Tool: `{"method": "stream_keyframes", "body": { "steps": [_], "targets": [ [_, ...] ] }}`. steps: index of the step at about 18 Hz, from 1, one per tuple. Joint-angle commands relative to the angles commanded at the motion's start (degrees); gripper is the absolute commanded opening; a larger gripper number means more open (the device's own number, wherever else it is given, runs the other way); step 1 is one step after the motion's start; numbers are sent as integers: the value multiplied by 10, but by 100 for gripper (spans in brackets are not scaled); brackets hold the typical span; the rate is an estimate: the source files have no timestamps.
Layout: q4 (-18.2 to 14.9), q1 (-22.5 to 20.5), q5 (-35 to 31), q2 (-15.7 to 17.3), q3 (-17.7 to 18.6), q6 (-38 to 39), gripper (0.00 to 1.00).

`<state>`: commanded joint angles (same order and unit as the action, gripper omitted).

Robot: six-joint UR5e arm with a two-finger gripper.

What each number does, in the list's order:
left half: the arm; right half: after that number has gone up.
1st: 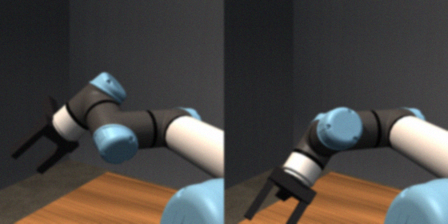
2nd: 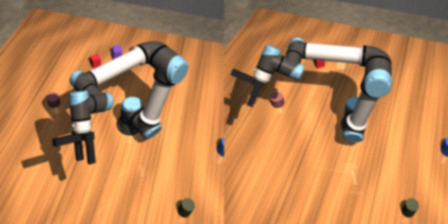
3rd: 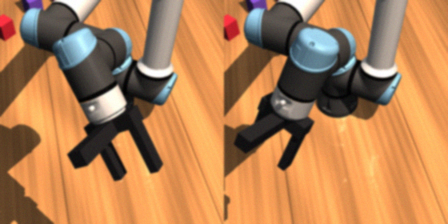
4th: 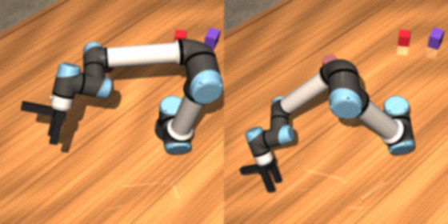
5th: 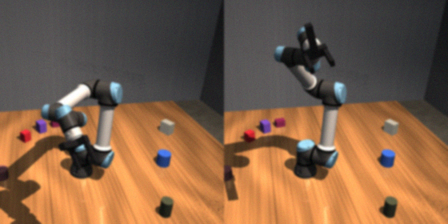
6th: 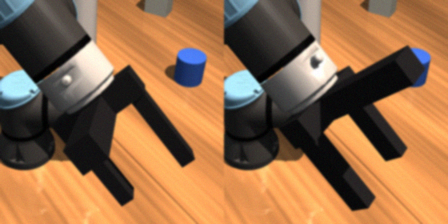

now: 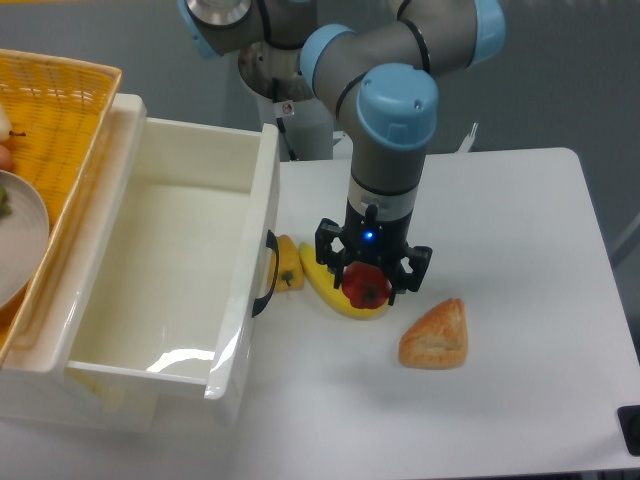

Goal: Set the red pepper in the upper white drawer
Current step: 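Lift the red pepper and carry it toward the open white drawer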

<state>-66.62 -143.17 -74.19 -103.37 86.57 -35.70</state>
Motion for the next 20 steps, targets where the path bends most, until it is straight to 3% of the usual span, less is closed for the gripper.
{"method": "stream_keyframes", "body": {
  "steps": [10,20],
  "targets": [
    [-33,-3,39,51,-2,58,51],
    [-34,54,48,69,-1,42,51]
  ]
}}
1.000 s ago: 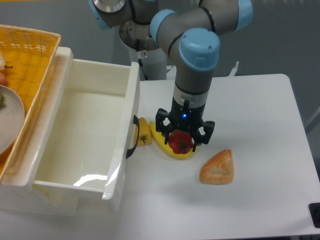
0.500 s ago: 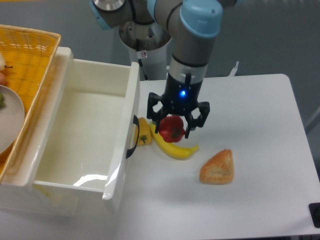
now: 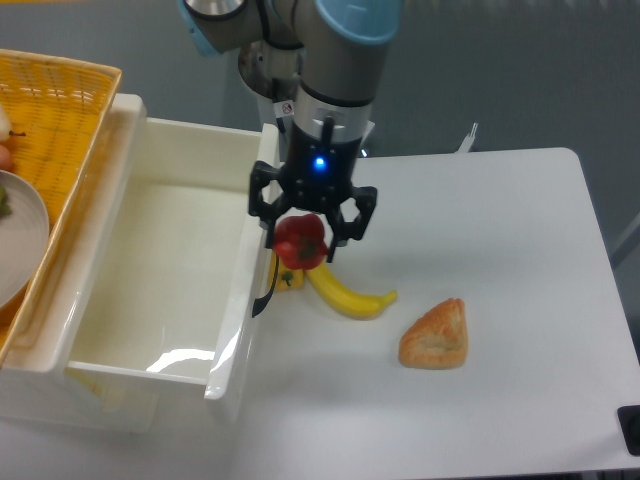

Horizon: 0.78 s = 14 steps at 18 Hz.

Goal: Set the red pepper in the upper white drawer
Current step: 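Lift the red pepper and carry it toward the open white drawer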

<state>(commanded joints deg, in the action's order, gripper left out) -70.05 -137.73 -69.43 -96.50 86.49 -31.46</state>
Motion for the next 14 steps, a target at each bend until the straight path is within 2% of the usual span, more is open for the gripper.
{"method": "stream_keyframes", "body": {
  "steps": [5,7,14],
  "targets": [
    [-1,3,11,18,4,0,51],
    [2,16,11,18,8,-5,51],
    [-2,37,5,17,9,-108,51]
  ]
}}
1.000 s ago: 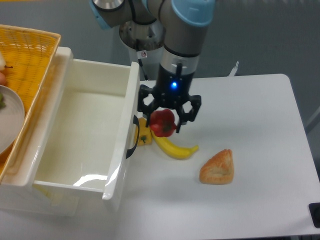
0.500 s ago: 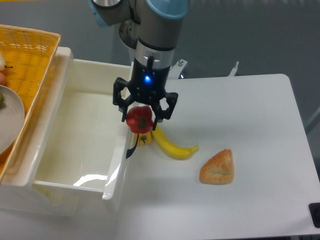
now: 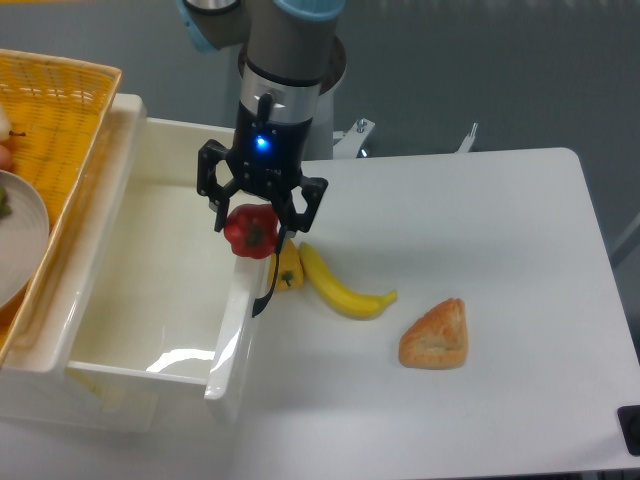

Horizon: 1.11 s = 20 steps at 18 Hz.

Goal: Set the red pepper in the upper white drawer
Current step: 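Lift the red pepper and carry it toward the open white drawer, then lower the held pepper down into the white drawer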

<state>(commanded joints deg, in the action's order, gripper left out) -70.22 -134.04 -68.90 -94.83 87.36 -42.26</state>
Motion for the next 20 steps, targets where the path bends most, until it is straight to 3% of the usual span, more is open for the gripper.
{"method": "stream_keyframes", "body": {
  "steps": [8,16,20],
  "targets": [
    [0,25,-7,-7,3,-102,51],
    [-10,62,-64,-21,4,-257,51],
    [-6,81,-71,-32,4,-264,51]
  ]
}}
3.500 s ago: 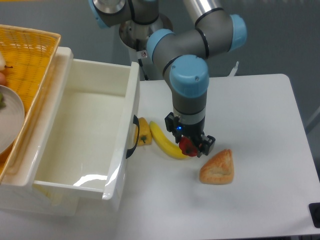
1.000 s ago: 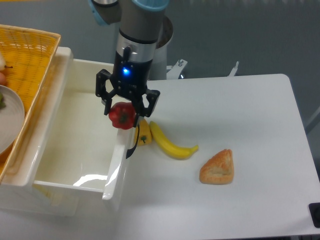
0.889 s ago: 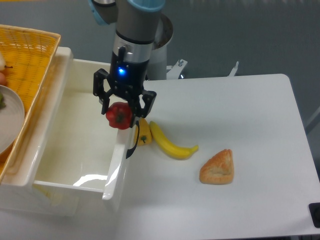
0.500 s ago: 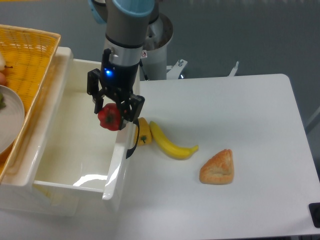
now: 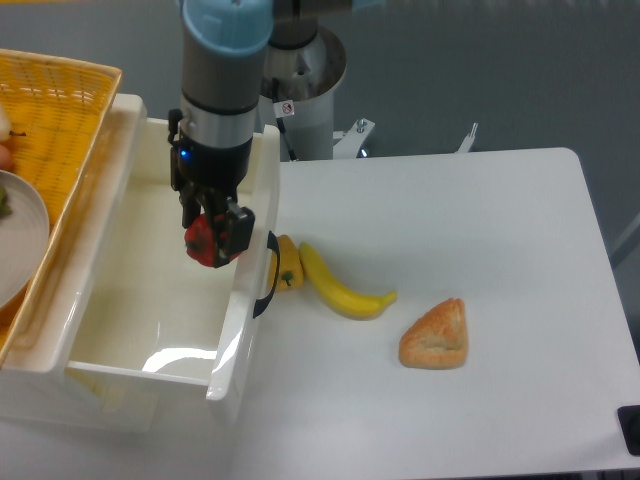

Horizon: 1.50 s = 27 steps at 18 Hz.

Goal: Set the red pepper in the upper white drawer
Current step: 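Lower the held pepper down into the white drawer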

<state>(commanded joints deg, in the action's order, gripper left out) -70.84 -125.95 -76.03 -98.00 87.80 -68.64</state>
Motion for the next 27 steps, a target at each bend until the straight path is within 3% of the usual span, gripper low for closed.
{"method": "stream_keyframes", "body": {
  "steps": [10,27],
  "targets": [
    [-26,10,3,26,-1,0,51],
    [-25,32,4,-9,-2,-38,51]
  ]
}}
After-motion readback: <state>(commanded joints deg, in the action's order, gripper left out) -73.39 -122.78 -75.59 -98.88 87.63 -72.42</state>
